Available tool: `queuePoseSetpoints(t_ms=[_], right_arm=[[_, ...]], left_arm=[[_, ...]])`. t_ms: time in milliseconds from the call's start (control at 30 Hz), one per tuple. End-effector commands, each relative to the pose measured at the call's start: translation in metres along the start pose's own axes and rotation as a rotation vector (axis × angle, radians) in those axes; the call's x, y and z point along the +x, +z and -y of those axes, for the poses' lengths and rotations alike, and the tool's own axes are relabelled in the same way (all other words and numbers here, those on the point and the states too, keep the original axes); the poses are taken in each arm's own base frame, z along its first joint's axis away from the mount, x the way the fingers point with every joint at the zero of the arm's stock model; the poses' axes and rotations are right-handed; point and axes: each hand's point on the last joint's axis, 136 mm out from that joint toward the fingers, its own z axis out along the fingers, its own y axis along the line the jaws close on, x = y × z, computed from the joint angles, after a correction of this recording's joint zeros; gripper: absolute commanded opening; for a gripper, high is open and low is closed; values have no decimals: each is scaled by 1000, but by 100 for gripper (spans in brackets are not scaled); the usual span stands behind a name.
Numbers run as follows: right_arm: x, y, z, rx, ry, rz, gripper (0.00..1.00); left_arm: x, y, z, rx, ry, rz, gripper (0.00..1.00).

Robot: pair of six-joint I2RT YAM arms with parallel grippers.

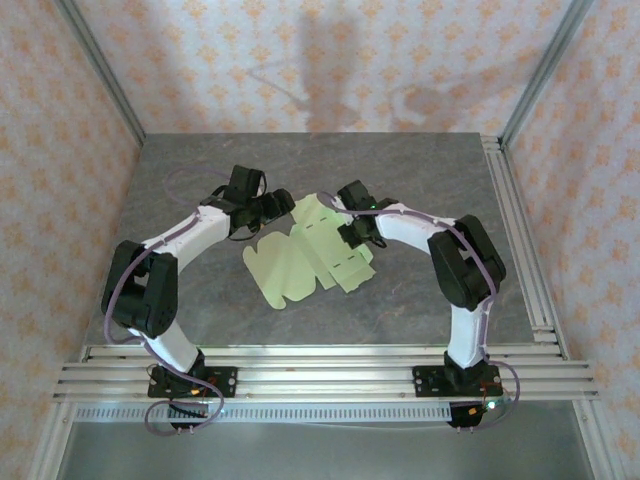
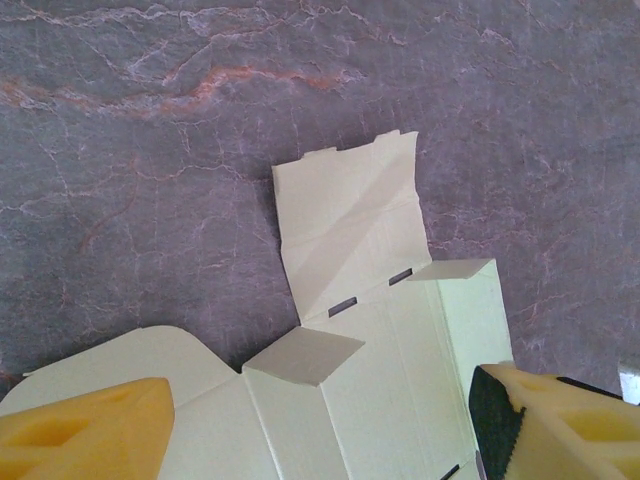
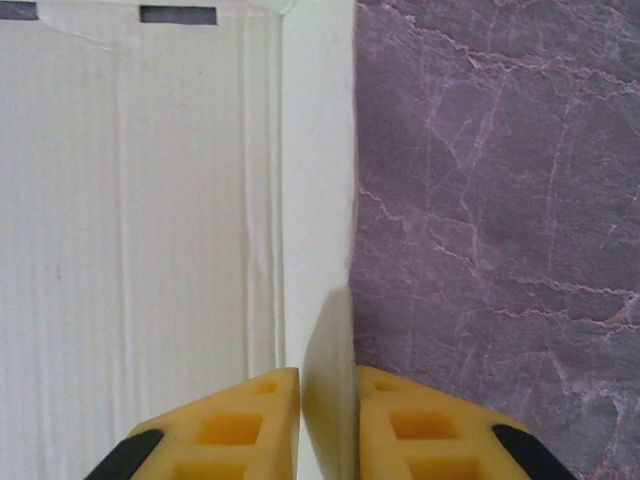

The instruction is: Fold the paper box

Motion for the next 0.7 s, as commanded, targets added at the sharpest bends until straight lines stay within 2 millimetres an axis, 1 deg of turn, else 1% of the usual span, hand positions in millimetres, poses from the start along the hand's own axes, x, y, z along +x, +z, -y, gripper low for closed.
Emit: queuePoseSetpoints(t_ms=[0,133,267,333,433,500,667], right_arm=[[9,0,0,-8,27,-24,20],[9,-1,-5,-37,28,-19,20],[11,0,-10,-70,31,-22,24],[12,0,-11,-74,34,-23,23],[13,0,-9,-64,37,-26,15],[13,0,-9,-63,37,-24,12],[10,-4,-6,-49,26,-6,1]], left_arm=[[-3,4,-2,-15,17,12,79],[-4,5,-2,-13,18,8,79],[-2,6,-3,-17,21,3,80],[-1,6,-4,-20,22,0,80],[-1,7,-5,-21,20,-1,80],[-1,7,-4,-18,19,-1,80],[-3,6,-3,-16,17,7,80]])
